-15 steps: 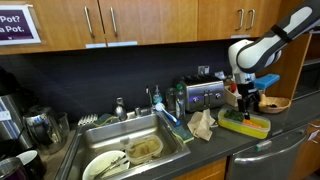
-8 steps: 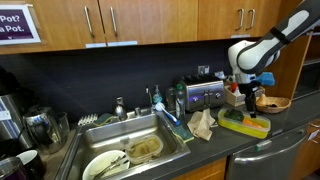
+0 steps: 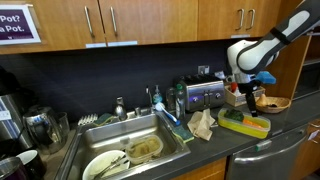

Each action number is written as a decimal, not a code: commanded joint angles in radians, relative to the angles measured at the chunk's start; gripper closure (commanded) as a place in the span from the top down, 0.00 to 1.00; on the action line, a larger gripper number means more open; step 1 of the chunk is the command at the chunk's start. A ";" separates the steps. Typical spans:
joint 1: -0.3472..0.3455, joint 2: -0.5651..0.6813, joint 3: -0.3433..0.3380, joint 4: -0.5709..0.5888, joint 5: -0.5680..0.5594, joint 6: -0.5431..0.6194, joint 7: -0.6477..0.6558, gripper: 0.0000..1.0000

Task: Move the yellow lunchbox forward

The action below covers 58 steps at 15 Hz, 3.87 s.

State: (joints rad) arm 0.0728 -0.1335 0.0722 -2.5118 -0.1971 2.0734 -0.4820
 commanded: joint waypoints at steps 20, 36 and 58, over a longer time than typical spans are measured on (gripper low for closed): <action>0.063 -0.038 -0.026 -0.163 0.310 0.297 -0.239 1.00; 0.057 -0.043 -0.065 -0.236 0.396 0.381 -0.239 1.00; 0.071 -0.033 -0.068 -0.248 0.413 0.458 -0.333 0.02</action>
State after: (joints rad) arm 0.1329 -0.1418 0.0072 -2.7368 0.1805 2.5132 -0.7815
